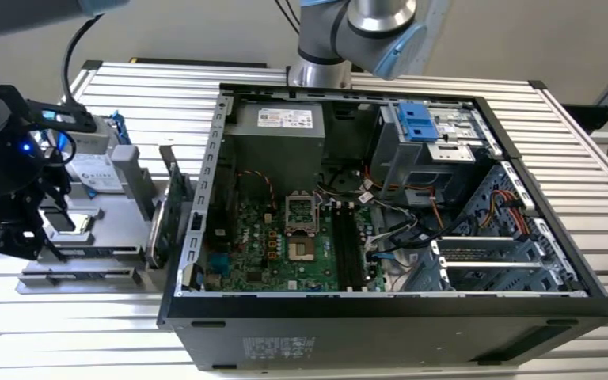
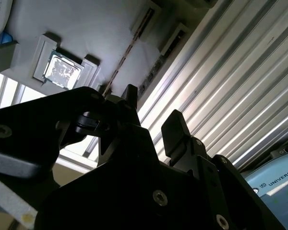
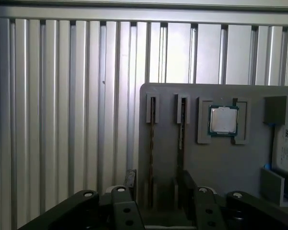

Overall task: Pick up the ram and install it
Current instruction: 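Pick up the ram and move it above insertion slot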

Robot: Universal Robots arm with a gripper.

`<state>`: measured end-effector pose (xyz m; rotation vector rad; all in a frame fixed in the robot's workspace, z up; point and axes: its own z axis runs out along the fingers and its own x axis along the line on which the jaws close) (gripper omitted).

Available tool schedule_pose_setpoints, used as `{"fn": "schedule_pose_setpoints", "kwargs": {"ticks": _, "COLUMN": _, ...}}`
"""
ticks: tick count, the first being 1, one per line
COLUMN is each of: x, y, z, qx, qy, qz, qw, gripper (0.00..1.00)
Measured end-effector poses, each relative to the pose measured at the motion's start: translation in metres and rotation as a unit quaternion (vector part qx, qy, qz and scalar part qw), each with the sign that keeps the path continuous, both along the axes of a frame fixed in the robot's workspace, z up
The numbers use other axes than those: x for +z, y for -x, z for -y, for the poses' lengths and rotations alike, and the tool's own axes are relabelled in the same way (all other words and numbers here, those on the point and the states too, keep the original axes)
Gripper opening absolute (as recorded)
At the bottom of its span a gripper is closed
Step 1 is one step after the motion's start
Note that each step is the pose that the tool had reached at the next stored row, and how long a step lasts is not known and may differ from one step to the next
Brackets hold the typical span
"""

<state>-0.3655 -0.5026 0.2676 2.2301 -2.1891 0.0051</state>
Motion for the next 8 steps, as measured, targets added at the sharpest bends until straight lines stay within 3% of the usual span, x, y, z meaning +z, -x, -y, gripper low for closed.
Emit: {"fn": "schedule_pose_setpoints", "kwargs": {"ticks": 8, "x": -0.0043, "y": 0.0, "z": 0.0013, "qx": 0.004, "qy": 0.0, "qz": 0.0, "qw": 1.0, "gripper": 1.0}}
